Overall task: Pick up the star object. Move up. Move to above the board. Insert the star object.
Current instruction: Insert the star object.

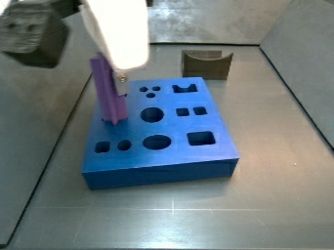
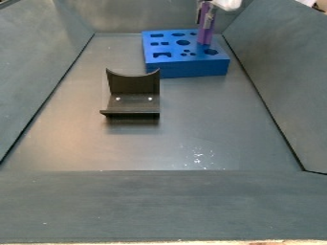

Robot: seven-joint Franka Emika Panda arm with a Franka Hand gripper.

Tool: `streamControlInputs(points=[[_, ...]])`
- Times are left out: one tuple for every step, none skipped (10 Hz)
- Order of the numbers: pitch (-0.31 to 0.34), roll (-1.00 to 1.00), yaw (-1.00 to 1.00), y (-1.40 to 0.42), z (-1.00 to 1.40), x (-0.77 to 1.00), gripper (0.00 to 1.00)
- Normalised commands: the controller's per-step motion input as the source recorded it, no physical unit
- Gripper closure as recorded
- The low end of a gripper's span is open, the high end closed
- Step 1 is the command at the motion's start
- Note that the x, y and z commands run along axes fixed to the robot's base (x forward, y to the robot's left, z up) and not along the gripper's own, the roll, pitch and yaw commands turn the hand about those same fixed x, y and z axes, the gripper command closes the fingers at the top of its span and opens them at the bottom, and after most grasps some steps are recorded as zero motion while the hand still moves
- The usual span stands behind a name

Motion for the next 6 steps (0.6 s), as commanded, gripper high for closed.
streamControlInputs(points=[[-0.500, -0.05, -0.03, 0.00, -0.15, -0.62, 1.00], [-0.380, 0.09, -0.07, -0.09, -0.47, -0.51, 1.00], [-0.139, 0.39, 0.00, -0.38, -0.51, 0.00, 1.00], [0.000, 0.29, -0.19, -0.40, -0.76, 0.62, 1.00], [0.107, 0.26, -0.27, -0.18, -0.73, 0.61, 1.00], [0.264, 0.04, -0.22, 0.00, -0.67, 0.64, 1.00]])
